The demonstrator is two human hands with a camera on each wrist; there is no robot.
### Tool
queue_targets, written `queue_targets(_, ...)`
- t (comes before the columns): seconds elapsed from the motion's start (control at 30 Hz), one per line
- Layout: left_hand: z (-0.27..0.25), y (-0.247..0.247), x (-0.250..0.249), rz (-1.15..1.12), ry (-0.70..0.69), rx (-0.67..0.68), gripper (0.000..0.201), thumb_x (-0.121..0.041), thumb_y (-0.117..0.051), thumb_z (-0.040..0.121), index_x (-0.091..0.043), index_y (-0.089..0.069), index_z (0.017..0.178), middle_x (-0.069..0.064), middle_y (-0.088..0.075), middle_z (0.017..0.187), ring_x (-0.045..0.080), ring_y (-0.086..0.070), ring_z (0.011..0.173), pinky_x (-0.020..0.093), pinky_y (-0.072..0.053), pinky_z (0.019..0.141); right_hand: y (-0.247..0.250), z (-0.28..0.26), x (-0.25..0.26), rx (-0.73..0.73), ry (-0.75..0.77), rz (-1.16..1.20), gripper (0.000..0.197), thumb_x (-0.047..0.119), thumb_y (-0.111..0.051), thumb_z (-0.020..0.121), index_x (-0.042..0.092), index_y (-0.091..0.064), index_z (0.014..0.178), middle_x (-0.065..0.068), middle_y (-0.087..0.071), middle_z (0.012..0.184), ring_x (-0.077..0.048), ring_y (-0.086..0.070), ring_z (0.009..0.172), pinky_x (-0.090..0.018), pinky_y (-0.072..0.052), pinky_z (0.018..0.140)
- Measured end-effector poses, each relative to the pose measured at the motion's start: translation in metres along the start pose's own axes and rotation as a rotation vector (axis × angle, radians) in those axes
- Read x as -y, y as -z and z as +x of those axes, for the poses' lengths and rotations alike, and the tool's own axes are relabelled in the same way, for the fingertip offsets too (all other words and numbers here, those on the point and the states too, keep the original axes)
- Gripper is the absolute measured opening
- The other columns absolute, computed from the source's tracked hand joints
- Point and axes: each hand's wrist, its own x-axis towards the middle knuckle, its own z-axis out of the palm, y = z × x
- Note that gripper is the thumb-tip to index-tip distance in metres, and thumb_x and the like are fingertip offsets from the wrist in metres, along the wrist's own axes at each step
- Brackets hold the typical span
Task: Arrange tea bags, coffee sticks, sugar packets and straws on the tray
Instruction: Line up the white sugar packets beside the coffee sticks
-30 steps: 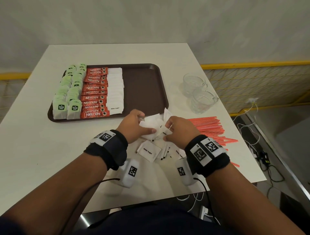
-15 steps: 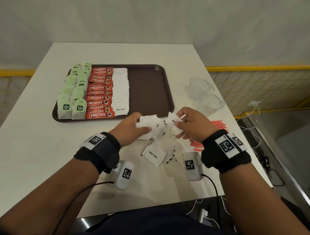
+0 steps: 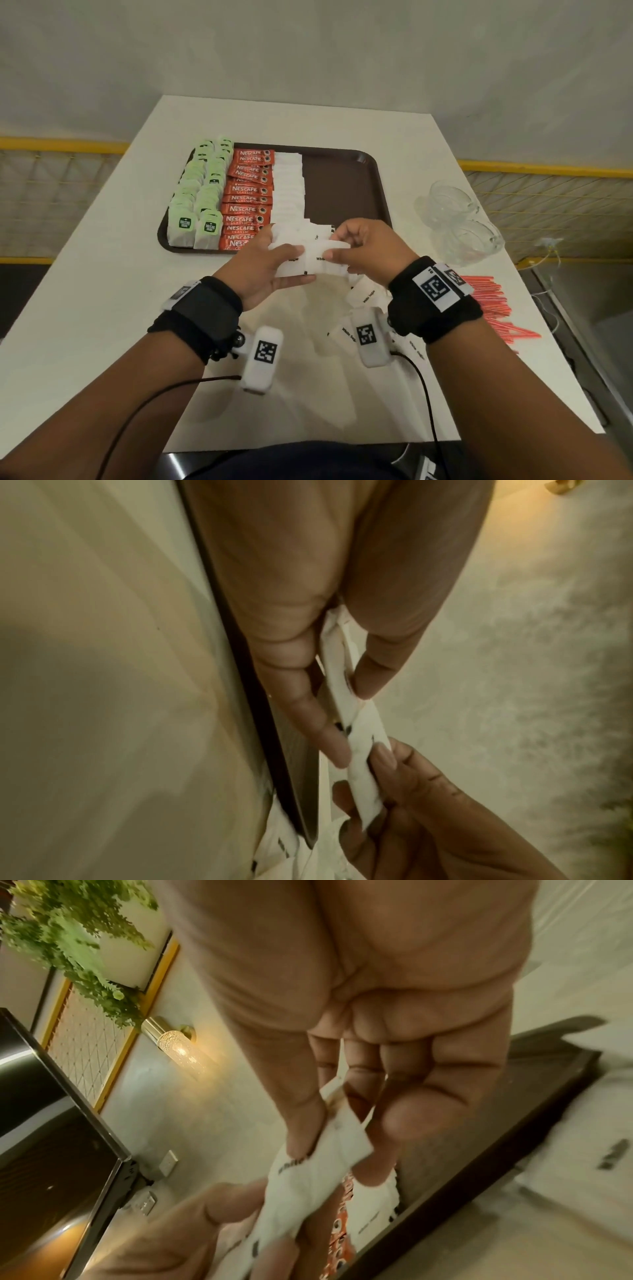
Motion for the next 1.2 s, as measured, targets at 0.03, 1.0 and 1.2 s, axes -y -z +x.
queue_targets(0.03,0.000,0.004,-0.001,-0.025,-0.010,-0.001,0.044,-0.005,-0.060,0.094,-0.017,-0.047,0.134,0.006,-0.063,0.129,0.027,-0.069,0.107,0.042,-0.059,0.080,-0.004,0.005,0.003,0.000,-0.004,0.007,0.019,0.017,-0.078,0.079,0.007,-0.067,0.092,-0.011,-0.071,0.085,-0.010,-0.062,0.064,-0.019,-0.051,0.054)
queue_targets(1.0,0.009,0.100,-0.026,-0.073,-0.160,-0.333,0.052,-0.006,-0.065,0.091,-0.013,-0.041,0.137,0.006,-0.051,0.133,0.027,-0.060,0.112,0.032,-0.060,0.069,-0.057,0.094,0.013,0.069,-0.168,-0.496,0.031,0.026,-0.083,0.074,0.017,-0.066,0.099,0.004,-0.065,0.097,-0.015,-0.062,0.090,-0.030,-0.051,0.082)
queue_targets(1.2,0.009,0.101,-0.024,-0.054,-0.151,-0.310,0.050,-0.006,-0.065,0.092,-0.013,-0.042,0.136,0.005,-0.052,0.131,0.025,-0.061,0.111,0.034,-0.060,0.071,-0.063,0.097,0.015,0.005,-0.172,-0.522,0.033,0.027,-0.083,0.073,0.021,-0.060,0.096,0.003,-0.062,0.100,-0.017,-0.060,0.093,-0.031,-0.050,0.083)
